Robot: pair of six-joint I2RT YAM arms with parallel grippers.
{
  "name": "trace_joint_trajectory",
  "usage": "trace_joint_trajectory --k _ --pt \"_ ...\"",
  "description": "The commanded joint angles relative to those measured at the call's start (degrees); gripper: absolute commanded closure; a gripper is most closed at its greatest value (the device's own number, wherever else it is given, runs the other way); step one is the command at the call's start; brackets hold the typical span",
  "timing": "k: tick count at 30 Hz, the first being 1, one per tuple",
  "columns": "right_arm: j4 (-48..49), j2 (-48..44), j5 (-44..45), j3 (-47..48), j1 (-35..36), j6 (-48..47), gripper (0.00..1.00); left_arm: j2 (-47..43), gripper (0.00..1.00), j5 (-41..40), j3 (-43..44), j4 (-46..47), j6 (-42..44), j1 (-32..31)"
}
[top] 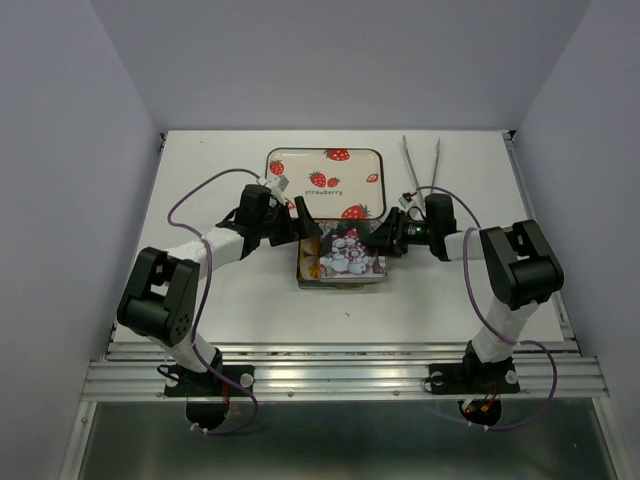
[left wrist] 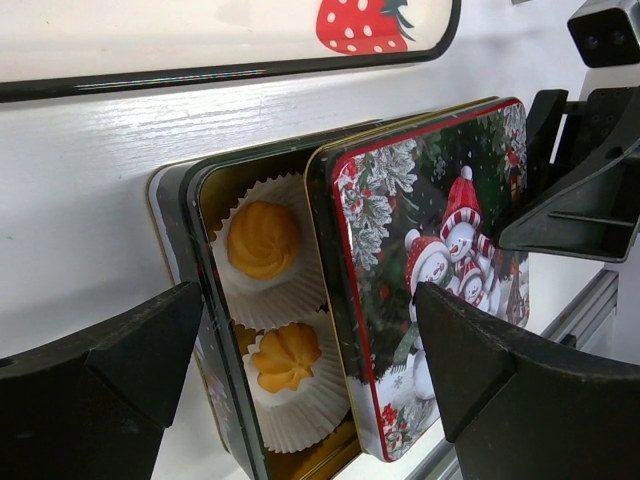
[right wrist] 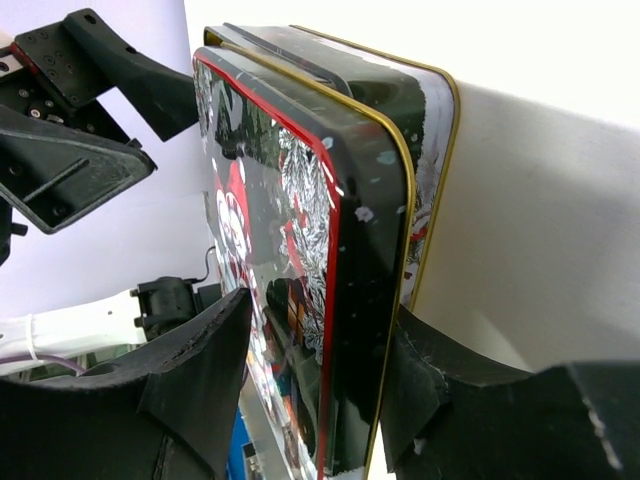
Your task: Pack the cookies
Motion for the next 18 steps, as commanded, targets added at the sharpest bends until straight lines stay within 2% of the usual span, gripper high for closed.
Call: trace_joint_trajectory --k 1,18 --pt "-0.06 -1.77 1.30 2.40 1.17 0.10 0.44 -1.25 0.01 0.32 -0.63 1.83 -0.26 -0.67" --pt "-4.09 -4.14 12.02 3.19 4.07 3.88 0.42 -1.51 0.01 -0.29 -1.68 2.79 -2.01 -1.29"
